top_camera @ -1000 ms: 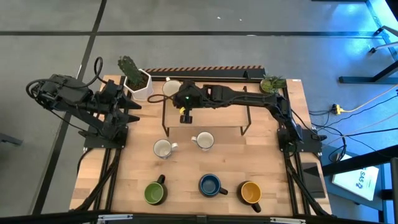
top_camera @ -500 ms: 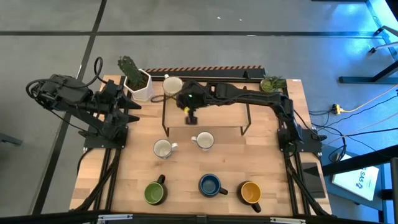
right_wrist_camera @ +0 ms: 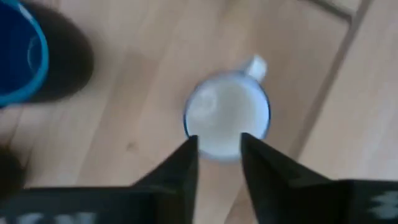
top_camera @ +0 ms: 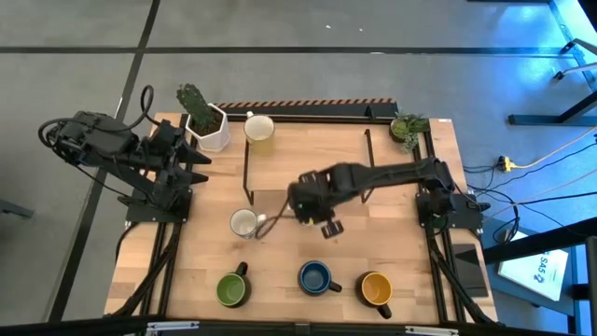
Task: Place coffee mugs
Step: Put the right white and blue patterned cup on the shelf aligned with the other yellow cup
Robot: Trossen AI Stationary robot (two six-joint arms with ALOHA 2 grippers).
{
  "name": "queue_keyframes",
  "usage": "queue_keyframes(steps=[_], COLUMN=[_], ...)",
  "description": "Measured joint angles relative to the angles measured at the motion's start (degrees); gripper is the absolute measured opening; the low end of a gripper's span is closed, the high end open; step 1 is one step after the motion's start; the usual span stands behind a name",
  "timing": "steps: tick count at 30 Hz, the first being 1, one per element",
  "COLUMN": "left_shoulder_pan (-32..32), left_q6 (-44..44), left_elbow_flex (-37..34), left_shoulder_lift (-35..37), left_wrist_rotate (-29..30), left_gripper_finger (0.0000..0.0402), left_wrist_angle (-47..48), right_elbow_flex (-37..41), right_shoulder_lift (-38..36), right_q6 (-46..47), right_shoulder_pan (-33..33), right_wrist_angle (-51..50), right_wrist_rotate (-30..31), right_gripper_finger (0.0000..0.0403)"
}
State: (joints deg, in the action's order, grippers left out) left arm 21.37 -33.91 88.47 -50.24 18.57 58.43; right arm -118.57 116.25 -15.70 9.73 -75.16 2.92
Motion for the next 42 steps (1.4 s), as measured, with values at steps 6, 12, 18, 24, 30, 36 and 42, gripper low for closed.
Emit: queue_keyframes(steps=[6, 12, 18, 24, 30, 36, 42], left_shoulder_pan=[0.0, 0.0, 0.0, 0.0, 0.0, 0.0, 0.0], left_q6=[0.0, -0.2, -0.5, -0.4, -0.4, -0.5, -0.5], left_elbow_flex=[0.0, 0.0, 0.0, 0.0, 0.0, 0.0, 0.0], left_shoulder_lift=[0.0, 0.0, 0.0, 0.0, 0.0, 0.0, 0.0], left_wrist_rotate=[0.0, 0.0, 0.0, 0.0, 0.1, 0.4, 0.3], left_gripper_finger=[0.0263, 0.0263, 0.0263, 0.0263, 0.0263, 0.0263, 0.0263], left_wrist_angle=[0.0, 0.0, 0.0, 0.0, 0.0, 0.0, 0.0], right_elbow_flex=[6.3, 13.2, 19.1, 23.9, 25.0, 25.1, 20.5], right_shoulder_lift=[0.0, 0.0, 0.0, 0.0, 0.0, 0.0, 0.1], right_q6=[2.9, 5.1, 5.4, 5.4, 5.4, 5.9, 5.5], right_shoulder_pan=[1.6, 1.6, 1.6, 1.6, 1.5, 1.5, 2.3], right_wrist_angle=[4.3, 9.9, 16.5, 18.7, 18.6, 18.7, 17.5], right_wrist_rotate=[1.3, -1.0, -0.5, -0.4, 1.4, 1.0, -4.0], right_gripper_finger=[0.022, 0.0229, 0.0229, 0.0178, 0.0064, 0.0018, 0.0011])
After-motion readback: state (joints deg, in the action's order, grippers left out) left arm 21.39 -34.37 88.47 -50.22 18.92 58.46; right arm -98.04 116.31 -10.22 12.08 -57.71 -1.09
